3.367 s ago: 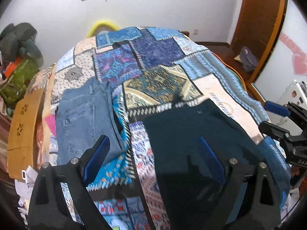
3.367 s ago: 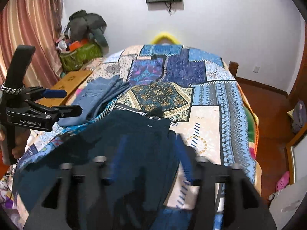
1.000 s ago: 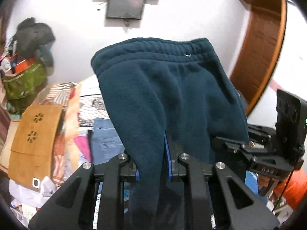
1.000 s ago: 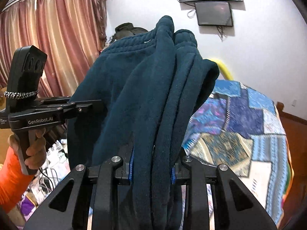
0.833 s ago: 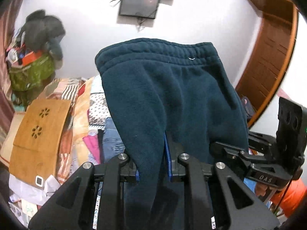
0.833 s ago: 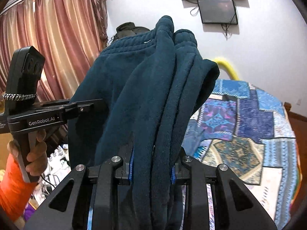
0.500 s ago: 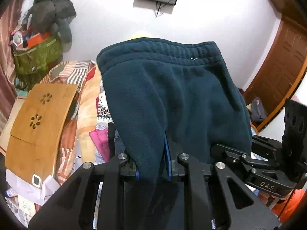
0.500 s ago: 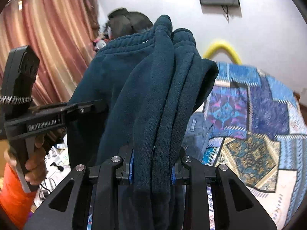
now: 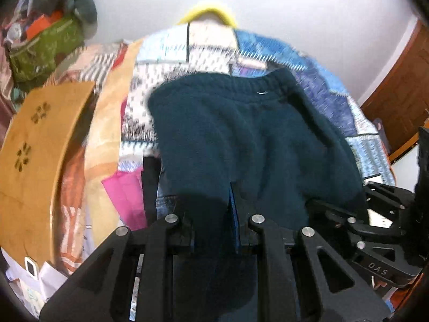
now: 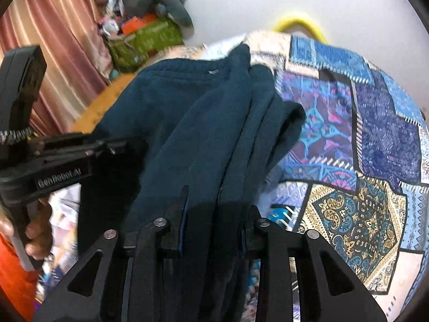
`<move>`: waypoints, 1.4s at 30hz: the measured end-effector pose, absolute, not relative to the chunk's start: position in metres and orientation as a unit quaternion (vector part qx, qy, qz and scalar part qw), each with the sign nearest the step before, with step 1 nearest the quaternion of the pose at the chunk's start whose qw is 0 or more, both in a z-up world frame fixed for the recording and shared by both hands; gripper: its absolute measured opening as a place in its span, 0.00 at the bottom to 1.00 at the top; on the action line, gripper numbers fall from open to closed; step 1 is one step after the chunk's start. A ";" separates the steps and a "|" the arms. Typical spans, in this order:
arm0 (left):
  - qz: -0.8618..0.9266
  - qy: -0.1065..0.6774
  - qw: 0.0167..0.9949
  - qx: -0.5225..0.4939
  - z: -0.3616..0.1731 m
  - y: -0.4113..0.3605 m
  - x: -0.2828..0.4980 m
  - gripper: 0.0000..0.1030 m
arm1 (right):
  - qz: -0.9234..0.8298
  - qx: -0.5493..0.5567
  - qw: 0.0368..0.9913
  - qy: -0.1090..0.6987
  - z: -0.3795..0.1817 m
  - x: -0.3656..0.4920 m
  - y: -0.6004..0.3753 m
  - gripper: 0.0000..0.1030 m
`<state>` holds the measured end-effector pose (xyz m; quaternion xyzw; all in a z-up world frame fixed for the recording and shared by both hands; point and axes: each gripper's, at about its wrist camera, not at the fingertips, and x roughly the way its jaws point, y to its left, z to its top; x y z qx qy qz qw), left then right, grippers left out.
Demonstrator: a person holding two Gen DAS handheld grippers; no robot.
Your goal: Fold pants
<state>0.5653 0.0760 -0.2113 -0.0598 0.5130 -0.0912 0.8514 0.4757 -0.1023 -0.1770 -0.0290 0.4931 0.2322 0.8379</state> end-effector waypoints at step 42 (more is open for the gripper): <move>-0.020 0.129 0.991 0.005 0.050 0.041 0.143 0.78 | 0.221 -0.019 0.968 0.122 0.064 0.124 -0.147 0.61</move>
